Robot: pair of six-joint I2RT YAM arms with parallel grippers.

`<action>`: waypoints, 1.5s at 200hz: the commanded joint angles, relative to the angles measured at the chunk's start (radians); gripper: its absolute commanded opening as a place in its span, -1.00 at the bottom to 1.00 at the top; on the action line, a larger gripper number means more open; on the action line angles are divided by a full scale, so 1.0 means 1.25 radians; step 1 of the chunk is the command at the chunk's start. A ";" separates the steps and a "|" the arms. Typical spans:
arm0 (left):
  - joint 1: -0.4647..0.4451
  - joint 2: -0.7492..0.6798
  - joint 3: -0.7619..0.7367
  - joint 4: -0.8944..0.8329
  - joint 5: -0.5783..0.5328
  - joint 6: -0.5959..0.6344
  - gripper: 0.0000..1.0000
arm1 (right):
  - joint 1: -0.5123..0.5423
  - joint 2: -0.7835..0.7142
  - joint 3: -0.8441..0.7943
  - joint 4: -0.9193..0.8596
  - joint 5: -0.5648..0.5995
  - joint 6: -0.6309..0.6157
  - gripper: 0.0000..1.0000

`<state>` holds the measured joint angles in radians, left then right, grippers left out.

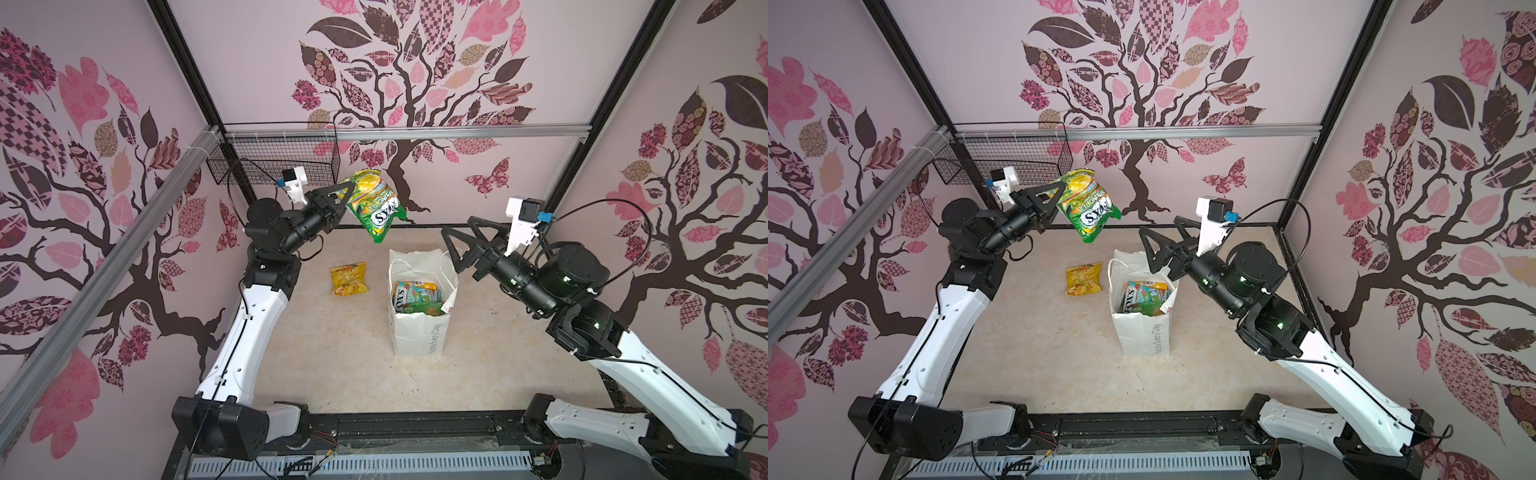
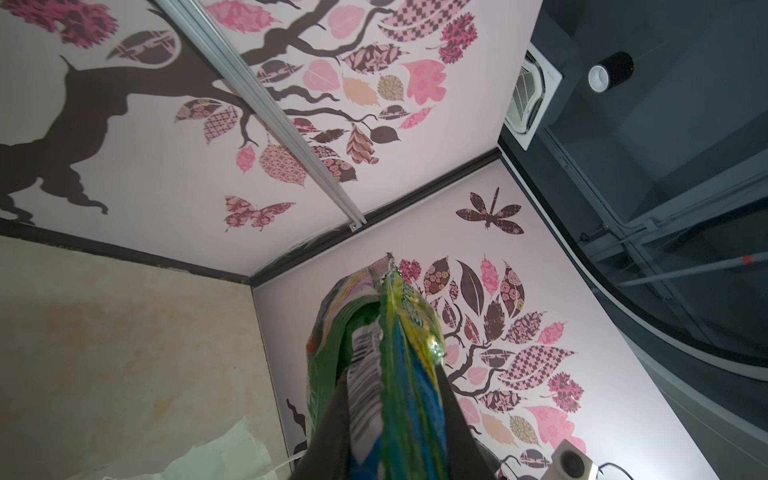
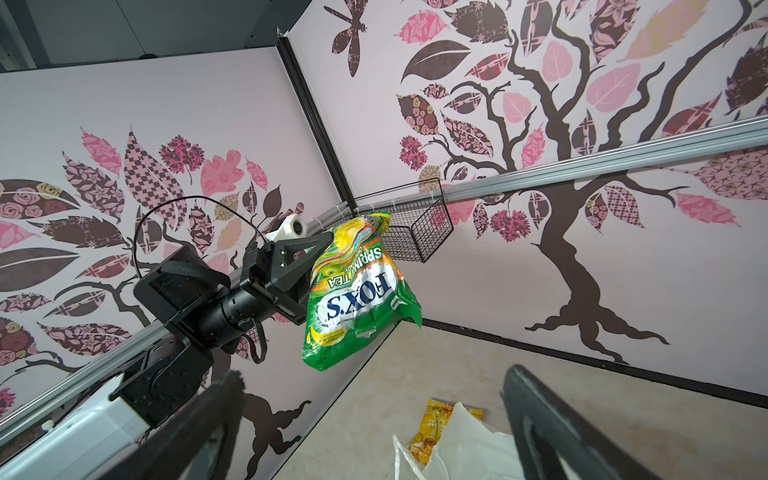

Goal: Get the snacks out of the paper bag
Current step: 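Release the green bag from the right gripper and pull the right arm back, then lower the green candy bag beside the yellow packet and open the left gripper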

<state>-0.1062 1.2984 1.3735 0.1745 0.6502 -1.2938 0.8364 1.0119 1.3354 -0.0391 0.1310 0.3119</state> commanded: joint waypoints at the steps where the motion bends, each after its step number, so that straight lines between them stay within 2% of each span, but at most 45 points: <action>1: 0.050 -0.010 -0.053 0.068 0.003 -0.051 -1.00 | 0.001 -0.022 -0.004 0.000 0.020 -0.013 0.99; 51: 0.130 -0.018 -0.207 0.051 -0.040 -0.043 -1.00 | 0.000 -0.033 -0.019 -0.014 0.031 -0.022 1.00; 109: 0.133 -0.030 -0.392 0.035 -0.103 -0.012 -1.00 | 0.000 -0.047 -0.048 -0.018 0.046 -0.028 0.99; 188: 0.132 -0.067 -0.585 -0.003 -0.186 0.064 -1.00 | 0.000 -0.027 -0.058 -0.040 0.046 -0.023 0.99; 235: 0.132 -0.011 -0.637 0.027 -0.180 0.066 -1.00 | 0.000 -0.022 -0.056 -0.069 0.067 -0.019 1.00; 300: 0.132 0.132 -0.684 0.155 -0.142 0.033 -1.00 | 0.000 -0.018 -0.051 -0.086 0.071 -0.020 1.00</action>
<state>0.0582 1.4277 0.5495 0.2512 0.4423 -1.2366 0.8364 0.9871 1.2491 -0.1318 0.2005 0.2878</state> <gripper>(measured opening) 0.225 0.997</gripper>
